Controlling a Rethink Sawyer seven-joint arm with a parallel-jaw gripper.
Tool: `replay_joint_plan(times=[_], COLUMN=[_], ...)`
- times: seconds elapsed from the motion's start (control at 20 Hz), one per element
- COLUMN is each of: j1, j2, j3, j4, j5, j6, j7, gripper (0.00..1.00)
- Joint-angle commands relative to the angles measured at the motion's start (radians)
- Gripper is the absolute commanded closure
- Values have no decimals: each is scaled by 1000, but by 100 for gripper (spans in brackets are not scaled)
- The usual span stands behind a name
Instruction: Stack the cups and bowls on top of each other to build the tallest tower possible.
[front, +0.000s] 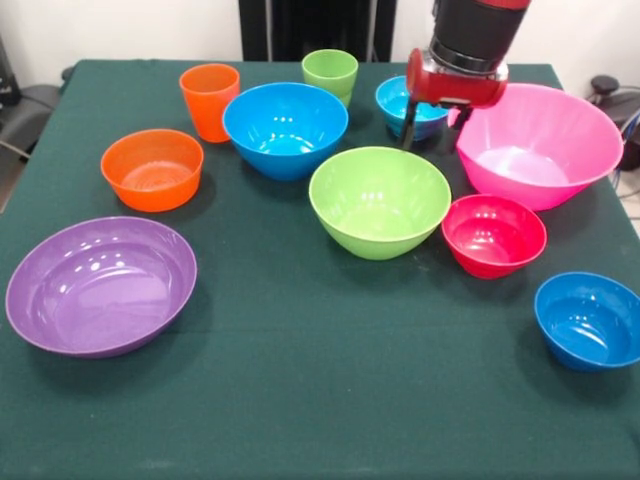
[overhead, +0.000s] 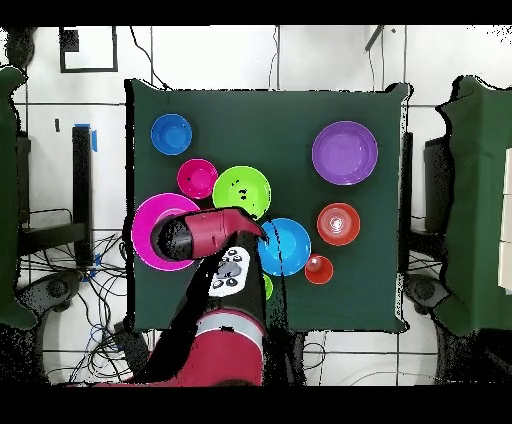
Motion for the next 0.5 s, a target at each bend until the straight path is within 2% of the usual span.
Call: replay_joint_plan(times=[0.05, 0.3, 0.5], j1=[-53, -71, -49], j2=[14, 8, 8], j3=[205, 225, 189], j4=[85, 101, 77], j5=[64, 70, 52], j6=[-73, -72, -48], j7=[131, 119, 109], gripper=[0, 0, 0])
